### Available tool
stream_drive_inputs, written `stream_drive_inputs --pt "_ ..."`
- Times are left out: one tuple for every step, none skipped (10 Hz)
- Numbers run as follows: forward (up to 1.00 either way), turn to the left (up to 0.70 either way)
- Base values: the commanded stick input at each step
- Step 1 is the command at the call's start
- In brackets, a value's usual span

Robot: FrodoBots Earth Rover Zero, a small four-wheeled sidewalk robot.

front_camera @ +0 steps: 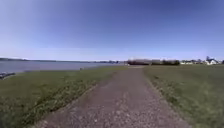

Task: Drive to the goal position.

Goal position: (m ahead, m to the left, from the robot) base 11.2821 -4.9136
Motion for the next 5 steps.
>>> stream_drive_inputs --pt "0.70 -0.04" --pt "0.70 -0.22" --pt "0.70 -0.12" --pt "0.70 0.00" --pt "0.70 0.00"
